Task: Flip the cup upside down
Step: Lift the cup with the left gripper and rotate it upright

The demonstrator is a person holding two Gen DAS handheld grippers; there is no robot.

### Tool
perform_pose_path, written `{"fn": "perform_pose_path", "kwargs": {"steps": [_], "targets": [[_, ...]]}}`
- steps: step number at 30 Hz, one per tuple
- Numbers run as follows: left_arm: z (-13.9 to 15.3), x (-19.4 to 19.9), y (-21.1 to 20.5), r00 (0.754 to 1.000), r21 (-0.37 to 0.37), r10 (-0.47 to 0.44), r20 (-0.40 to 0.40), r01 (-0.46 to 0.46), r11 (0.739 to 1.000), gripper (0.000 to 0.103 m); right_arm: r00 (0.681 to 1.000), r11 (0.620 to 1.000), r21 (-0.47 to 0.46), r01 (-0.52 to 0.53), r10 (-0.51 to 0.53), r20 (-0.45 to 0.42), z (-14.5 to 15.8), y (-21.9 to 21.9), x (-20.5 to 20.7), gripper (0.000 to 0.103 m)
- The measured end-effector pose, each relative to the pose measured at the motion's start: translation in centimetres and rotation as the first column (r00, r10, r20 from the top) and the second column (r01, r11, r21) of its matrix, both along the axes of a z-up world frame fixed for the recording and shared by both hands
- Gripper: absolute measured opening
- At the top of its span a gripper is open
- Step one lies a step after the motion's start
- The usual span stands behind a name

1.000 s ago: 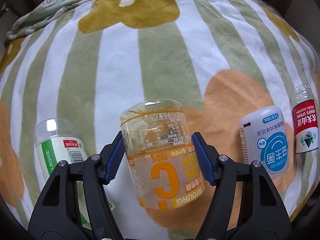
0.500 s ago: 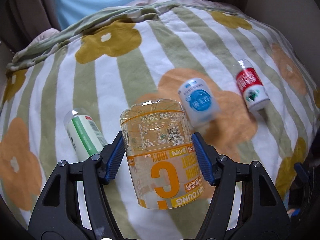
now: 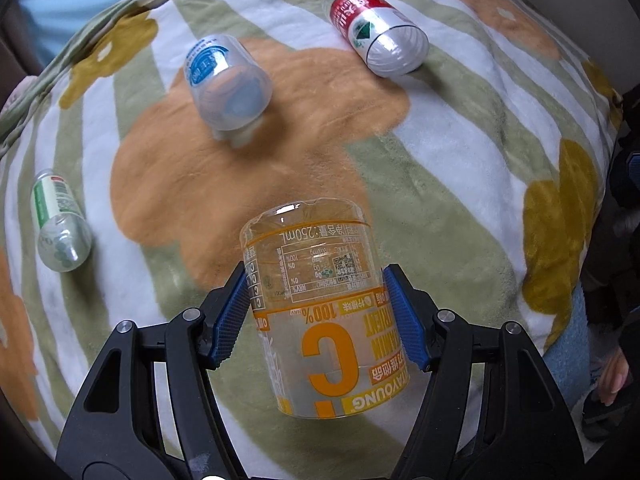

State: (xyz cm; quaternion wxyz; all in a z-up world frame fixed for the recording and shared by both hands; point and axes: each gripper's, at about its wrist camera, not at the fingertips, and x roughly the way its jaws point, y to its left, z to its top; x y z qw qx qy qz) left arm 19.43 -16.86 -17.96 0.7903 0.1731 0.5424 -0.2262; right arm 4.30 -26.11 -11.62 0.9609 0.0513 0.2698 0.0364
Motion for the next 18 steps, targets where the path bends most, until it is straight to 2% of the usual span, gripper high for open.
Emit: {"fn": "perform_pose_path", "kwargs": {"steps": [7, 8, 9, 10, 11, 18], "targets": [[-0.2, -0.2, -0.3, 1.0, -0.002, 0.004, -0.01, -0.004, 1.0, 0.067, 1.0, 1.0, 0.018, 0.014, -0.014, -0.015, -0.2, -0.8, -0.3, 0.103], [-0.2, -0.1, -0.1, 1.0, 0.0, 0.009, -0.011, -0.009, 1.0, 0.077, 1.0, 1.0, 0.022, 0.015, -0.014, -0.016, -0.2, -0.9, -0.3, 0.103], [-0.1, -0.1, 0.0, 1.0, -0.001, 0.016, -0.009, -0.016, 1.0, 0.093, 1.0, 1.0, 0.026, 0.014, -0.013, -0.017, -0.2, -0.9, -0.3, 0.103], [-0.1, -0.1, 0.1, 1.0, -0.004, 0.022, -0.005, -0.022, 1.0, 0.1, 1.0, 0.999, 0.03, 0.012, -0.012, -0.017, -0.2, -0.9, -0.3, 0.103], [0.0, -0.2, 0.2, 1.0, -0.014, 0.026, 0.001, -0.026, 1.0, 0.103, 1.0, 0.999, 0.032, 0.012, -0.011, -0.017, -0.1, -0.8, -0.3, 0.103], [0.9, -1.2, 1.8, 0.999, -0.051, 0.05, 0.006, -0.05, 0.997, 0.103, 1.0, 1.0, 0.021, -0.001, 0.002, -0.024, 0.4, -0.7, -0.1, 0.103]]}}
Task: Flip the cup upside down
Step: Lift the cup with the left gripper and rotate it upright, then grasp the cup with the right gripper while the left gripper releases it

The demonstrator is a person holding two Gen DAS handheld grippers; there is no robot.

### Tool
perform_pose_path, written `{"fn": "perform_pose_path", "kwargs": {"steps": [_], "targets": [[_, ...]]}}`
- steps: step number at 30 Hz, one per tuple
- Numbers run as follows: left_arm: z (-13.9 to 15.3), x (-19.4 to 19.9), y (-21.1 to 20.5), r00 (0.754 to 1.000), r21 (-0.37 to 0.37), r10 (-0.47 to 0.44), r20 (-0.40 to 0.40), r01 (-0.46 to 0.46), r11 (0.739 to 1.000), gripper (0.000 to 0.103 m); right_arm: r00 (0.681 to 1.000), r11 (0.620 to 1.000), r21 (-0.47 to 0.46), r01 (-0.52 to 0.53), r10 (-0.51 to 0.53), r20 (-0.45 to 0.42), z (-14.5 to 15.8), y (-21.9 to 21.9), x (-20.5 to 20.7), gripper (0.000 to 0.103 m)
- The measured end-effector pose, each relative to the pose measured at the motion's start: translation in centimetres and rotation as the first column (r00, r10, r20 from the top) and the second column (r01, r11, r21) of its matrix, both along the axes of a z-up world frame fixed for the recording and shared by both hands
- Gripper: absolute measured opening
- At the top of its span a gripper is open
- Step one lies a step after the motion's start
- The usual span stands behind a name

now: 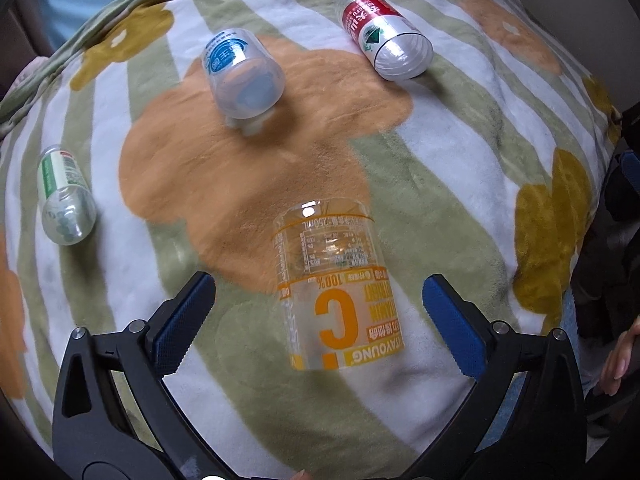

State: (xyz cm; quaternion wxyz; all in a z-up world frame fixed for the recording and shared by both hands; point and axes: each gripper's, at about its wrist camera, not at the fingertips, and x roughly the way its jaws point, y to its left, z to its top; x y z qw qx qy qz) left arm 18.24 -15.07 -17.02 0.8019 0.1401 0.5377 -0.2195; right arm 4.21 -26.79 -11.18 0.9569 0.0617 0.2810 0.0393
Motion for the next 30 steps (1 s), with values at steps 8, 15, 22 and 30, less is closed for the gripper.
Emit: {"fn": "perform_pose_path", "kwargs": {"steps": [8, 15, 22, 30], "targets": [[3.1, -2.6, 3.9, 0.998, -0.049, 0.037, 0.056, -0.035, 0.998, 0.103, 0.966, 0.973, 0.056, -0.224, 0.23, -0.118, 5.0, 1.3, 4.8, 0.103], [3.7, -4.0, 7.8, 0.991, -0.075, 0.099, 0.094, -0.092, 0.993, 0.103, 0.785, 0.92, 0.247, -0.305, 0.39, -0.481, 1.0, 4.7, 12.7, 0.103], [3.8, -4.9, 10.8, 0.985, -0.131, 0.143, 0.101, -0.129, 0.983, 0.103, 0.562, 0.938, 0.332, -0.103, 0.33, -0.759, -5.9, 6.0, 17.4, 0.103], [2.9, -4.9, 12.0, 0.983, -0.114, 0.145, 0.11, -0.132, 0.985, 0.103, 0.443, 0.908, 0.414, 0.064, 0.346, -0.827, -9.6, 6.1, 18.8, 0.088]]}}
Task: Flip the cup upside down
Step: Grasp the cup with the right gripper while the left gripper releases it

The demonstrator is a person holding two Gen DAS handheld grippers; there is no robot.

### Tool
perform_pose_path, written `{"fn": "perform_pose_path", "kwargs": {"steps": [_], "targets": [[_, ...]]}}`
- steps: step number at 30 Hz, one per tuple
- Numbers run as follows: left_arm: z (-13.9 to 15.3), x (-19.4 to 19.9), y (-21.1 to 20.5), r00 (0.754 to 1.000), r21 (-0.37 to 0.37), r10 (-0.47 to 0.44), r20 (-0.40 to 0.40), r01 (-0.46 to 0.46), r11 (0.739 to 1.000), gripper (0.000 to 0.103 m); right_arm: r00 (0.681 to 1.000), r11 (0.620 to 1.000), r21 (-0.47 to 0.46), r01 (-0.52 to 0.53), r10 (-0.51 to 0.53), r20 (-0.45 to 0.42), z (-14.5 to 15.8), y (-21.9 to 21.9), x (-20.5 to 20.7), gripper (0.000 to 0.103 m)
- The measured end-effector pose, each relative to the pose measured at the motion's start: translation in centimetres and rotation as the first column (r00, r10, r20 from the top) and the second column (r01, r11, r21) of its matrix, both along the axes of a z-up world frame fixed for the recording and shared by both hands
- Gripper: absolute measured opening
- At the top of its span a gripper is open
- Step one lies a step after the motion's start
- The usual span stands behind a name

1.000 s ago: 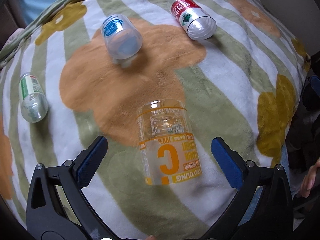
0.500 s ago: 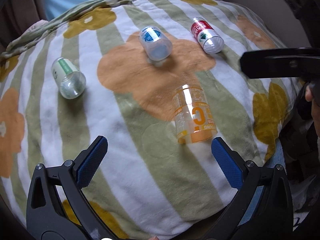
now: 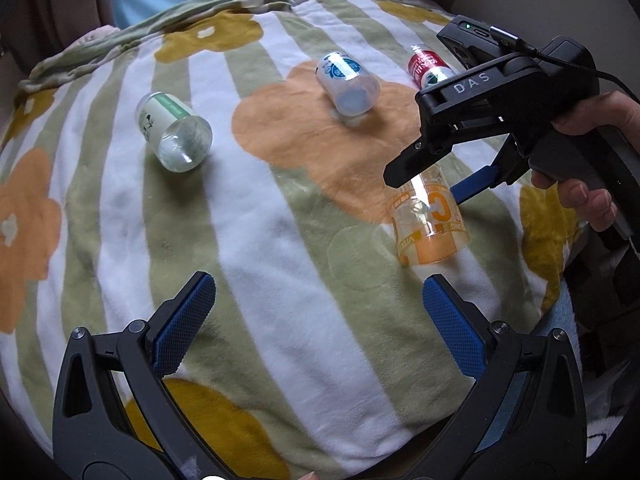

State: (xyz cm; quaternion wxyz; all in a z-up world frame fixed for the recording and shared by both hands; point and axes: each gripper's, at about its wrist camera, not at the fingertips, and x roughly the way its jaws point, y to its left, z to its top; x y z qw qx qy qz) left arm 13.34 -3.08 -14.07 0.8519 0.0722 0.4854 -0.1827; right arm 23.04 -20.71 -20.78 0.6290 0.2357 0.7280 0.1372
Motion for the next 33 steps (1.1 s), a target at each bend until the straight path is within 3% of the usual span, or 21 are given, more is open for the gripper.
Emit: {"fn": "perform_pose_path", "kwargs": {"steps": [8, 11, 13, 15, 18, 20, 23, 25, 28, 31, 33], "targets": [[-1.2, 0.2, 1.2, 0.999, -0.019, 0.013, -0.029, -0.014, 1.0, 0.103, 1.0, 1.0, 0.002, 0.011, -0.011, -0.019, -1.0, -0.1, 0.2, 0.058], [-1.4, 0.1, 1.6, 0.999, -0.026, 0.018, -0.037, -0.019, 0.999, 0.103, 1.0, 1.0, -0.014, -0.007, 0.007, 0.004, -0.7, 0.1, 0.3, 0.058], [-1.3, 0.0, 1.8, 0.999, -0.024, 0.023, -0.032, -0.024, 0.999, 0.103, 0.999, 1.0, -0.018, -0.014, 0.014, 0.051, 0.3, 0.2, 0.2, 0.058], [-1.2, -0.2, 2.2, 0.999, -0.024, 0.033, -0.022, -0.033, 0.999, 0.103, 0.982, 0.998, -0.043, -0.051, 0.058, 0.178, 2.4, 0.9, 0.0, 0.058], [-1.2, -0.4, 3.0, 0.998, -0.046, 0.062, -0.018, -0.062, 0.997, 0.103, 0.89, 0.99, -0.107, -0.087, 0.126, 0.439, 5.7, 2.0, -1.2, 0.058], [-1.3, -0.5, 3.5, 0.996, -0.07, 0.083, -0.024, -0.084, 0.994, 0.103, 0.802, 0.99, -0.117, -0.074, 0.129, 0.584, 6.9, 2.4, -2.7, 0.058], [-1.5, -0.9, 4.1, 0.993, -0.077, 0.113, -0.026, -0.115, 0.99, 0.103, 0.667, 0.988, -0.152, -0.02, 0.126, 0.735, 6.8, 2.9, -4.9, 0.058], [-1.7, -1.3, 4.6, 0.991, -0.069, 0.134, -0.022, -0.135, 0.988, 0.103, 0.581, 0.977, -0.213, 0.021, 0.161, 0.797, 6.0, 3.0, -6.3, 0.058], [-1.8, -1.7, 5.2, 0.986, -0.063, 0.165, -0.018, -0.165, 0.984, 0.103, 0.489, 0.957, -0.285, 0.058, 0.222, 0.844, 4.9, 4.2, -7.7, 0.058], [-2.0, -1.6, 5.8, 0.981, -0.069, 0.193, -0.026, -0.194, 0.979, 0.103, 0.423, 0.941, -0.332, 0.072, 0.272, 0.864, 3.7, 5.0, -8.7, 0.058], [-2.2, -1.3, 5.9, 0.98, -0.091, 0.197, -0.039, -0.2, 0.976, 0.103, 0.397, 0.936, -0.346, 0.062, 0.295, 0.869, 3.1, 5.4, -9.2, 0.058]]}}
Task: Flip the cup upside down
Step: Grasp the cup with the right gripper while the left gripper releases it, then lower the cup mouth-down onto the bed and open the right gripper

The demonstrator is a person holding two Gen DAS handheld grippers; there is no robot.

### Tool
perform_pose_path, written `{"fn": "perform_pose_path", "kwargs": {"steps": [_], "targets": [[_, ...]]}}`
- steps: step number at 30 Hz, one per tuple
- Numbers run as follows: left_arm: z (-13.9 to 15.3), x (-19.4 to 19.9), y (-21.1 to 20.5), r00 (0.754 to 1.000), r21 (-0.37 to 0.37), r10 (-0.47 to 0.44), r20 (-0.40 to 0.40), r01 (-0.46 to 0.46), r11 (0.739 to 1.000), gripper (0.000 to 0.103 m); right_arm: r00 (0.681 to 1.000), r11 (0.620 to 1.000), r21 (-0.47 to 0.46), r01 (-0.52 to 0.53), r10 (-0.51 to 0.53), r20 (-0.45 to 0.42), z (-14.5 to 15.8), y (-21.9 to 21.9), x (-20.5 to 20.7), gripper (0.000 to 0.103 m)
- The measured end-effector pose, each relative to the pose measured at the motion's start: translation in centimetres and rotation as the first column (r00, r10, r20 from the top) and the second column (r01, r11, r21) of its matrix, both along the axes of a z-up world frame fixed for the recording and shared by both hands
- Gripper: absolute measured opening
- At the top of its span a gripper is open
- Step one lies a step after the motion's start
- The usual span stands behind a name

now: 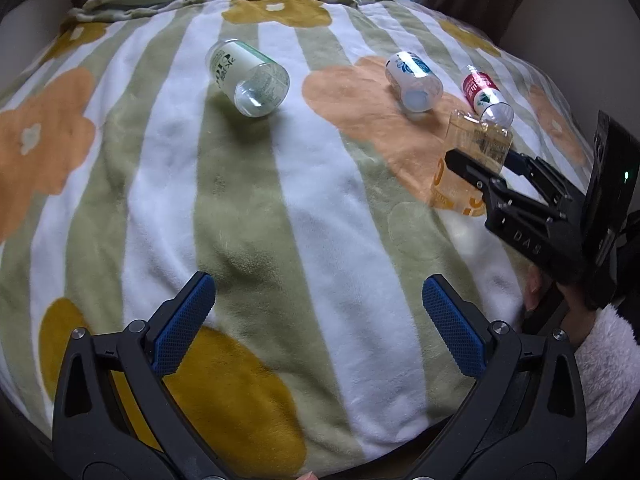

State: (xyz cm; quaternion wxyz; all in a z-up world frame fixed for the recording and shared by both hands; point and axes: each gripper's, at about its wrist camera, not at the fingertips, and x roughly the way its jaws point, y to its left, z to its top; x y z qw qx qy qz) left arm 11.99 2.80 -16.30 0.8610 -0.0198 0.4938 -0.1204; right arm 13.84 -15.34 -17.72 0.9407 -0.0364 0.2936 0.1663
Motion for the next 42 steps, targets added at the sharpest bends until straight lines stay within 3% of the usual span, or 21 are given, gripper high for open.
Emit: {"fn": "perform_pose_path", "kwargs": {"steps": [7, 26, 27, 28, 29, 31, 37, 42], "targets": [[-0.3, 0.4, -1.3, 1.0, 0.035, -0.019, 0.003, 0.019, 0.999, 0.103, 0.998, 0.995, -0.078, -0.056, 0.056, 0.007, -1.0, -0.2, -1.6, 0.058], [-0.5, 0.4, -2.2, 1.0, 0.071, -0.031, 0.003, 0.031, 0.997, 0.103, 0.997, 0.996, -0.06, -0.071, 0.069, -0.024, -1.2, -0.5, -1.5, 0.058], [-0.5, 0.4, -2.3, 0.999, 0.073, -0.032, 0.004, 0.031, 0.997, 0.103, 0.997, 0.996, -0.057, -0.068, 0.067, -0.03, -1.2, -0.5, -1.4, 0.06], [-0.5, 0.4, -2.3, 0.999, 0.076, -0.031, 0.005, 0.031, 0.997, 0.103, 0.998, 0.997, -0.056, -0.061, 0.059, -0.036, -1.3, -0.6, -1.4, 0.069], [-0.5, 0.4, -2.3, 0.999, 0.076, -0.032, 0.005, 0.032, 0.997, 0.103, 0.998, 0.997, -0.051, -0.053, 0.051, -0.039, -1.3, -0.7, -1.3, 0.087], [-0.4, 0.4, -2.3, 0.999, 0.078, -0.034, 0.006, 0.034, 0.996, 0.103, 0.999, 0.999, -0.024, -0.045, 0.044, -0.022, -1.2, -1.1, -1.4, 0.103], [-0.3, 0.0, -2.5, 0.999, 0.095, -0.036, 0.014, 0.034, 0.995, 0.103, 1.0, 0.998, 0.065, -0.02, 0.021, -0.012, -0.5, -2.3, -1.6, 0.103], [0.4, -0.6, -3.0, 0.999, 0.104, -0.038, 0.028, 0.035, 0.994, 0.103, 0.999, 0.998, 0.04, -0.038, 0.038, -0.001, 0.5, -2.1, -2.9, 0.103]]}}
